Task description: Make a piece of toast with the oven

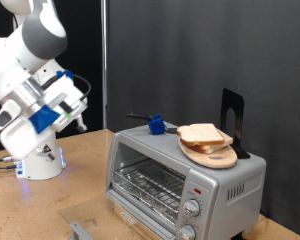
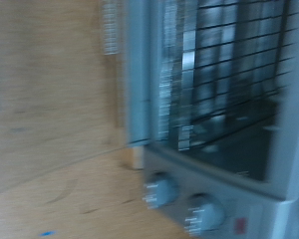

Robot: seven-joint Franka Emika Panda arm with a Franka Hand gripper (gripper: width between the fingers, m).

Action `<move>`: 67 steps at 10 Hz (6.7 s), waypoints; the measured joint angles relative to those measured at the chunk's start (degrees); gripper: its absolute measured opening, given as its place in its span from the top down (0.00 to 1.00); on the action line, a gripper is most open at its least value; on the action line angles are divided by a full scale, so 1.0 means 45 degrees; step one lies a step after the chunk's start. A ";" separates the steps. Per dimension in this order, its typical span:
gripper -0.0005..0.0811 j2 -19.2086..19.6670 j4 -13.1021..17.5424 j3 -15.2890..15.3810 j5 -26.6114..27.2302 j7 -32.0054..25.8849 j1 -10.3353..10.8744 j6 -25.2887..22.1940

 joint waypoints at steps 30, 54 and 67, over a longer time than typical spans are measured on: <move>0.01 -0.4533 0.0730 0.5641 -0.5038 -0.2888 0.2310 -0.1914; 0.01 -0.2187 -0.1696 0.6948 -0.4264 -0.3761 0.2540 0.3398; 0.01 -0.1574 -0.1721 0.7283 -0.4222 -0.3702 0.2680 0.3756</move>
